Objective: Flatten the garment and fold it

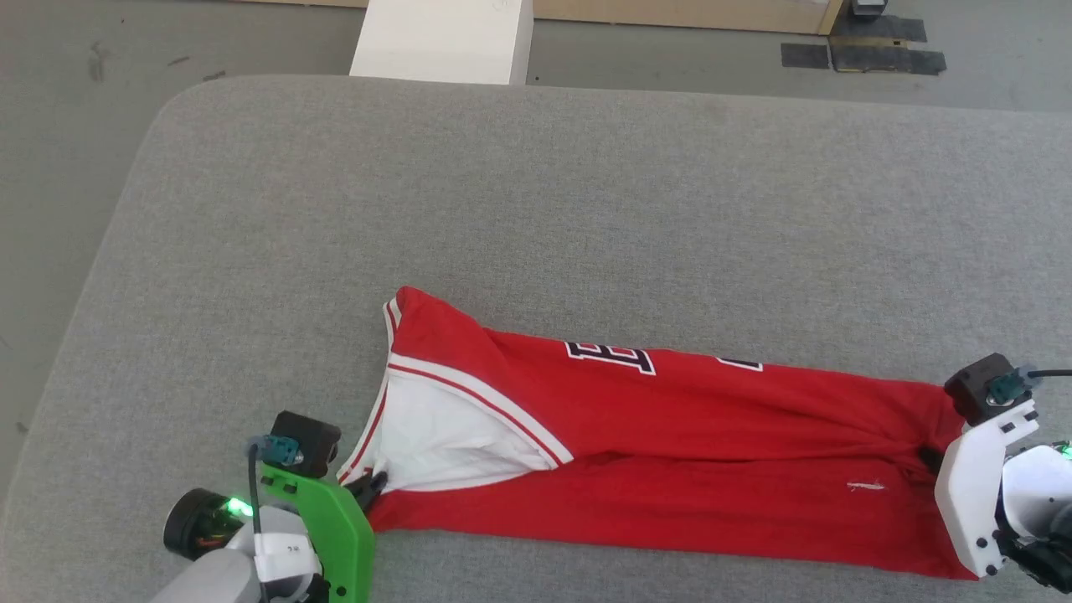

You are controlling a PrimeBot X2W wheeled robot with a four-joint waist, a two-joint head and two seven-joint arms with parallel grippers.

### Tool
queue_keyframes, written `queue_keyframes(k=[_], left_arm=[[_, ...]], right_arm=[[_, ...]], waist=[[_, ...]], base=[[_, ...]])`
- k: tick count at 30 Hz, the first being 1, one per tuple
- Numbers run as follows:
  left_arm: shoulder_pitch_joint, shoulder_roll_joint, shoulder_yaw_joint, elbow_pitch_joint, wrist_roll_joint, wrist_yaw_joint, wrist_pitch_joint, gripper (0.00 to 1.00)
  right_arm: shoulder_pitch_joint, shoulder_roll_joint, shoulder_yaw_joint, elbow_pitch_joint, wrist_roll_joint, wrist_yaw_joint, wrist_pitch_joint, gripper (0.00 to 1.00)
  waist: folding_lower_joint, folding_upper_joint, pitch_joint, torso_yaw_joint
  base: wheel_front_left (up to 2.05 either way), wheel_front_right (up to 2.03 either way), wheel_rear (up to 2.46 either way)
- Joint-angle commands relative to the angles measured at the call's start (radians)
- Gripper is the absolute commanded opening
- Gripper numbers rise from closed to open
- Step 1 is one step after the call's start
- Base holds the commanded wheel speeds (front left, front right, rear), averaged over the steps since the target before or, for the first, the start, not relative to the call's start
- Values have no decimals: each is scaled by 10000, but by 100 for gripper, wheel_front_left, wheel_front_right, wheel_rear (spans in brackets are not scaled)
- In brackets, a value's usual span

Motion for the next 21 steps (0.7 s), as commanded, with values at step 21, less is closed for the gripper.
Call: queue_keyframes(k=[21], left_arm=[[61, -1338, 1443, 534, 530, 158, -5162, 100]], right_arm=[[1293, 2336, -3177, -987, 816, -15, -154, 100]], waist=[[1, 31, -1415, -54]], base=[[0, 0, 0]])
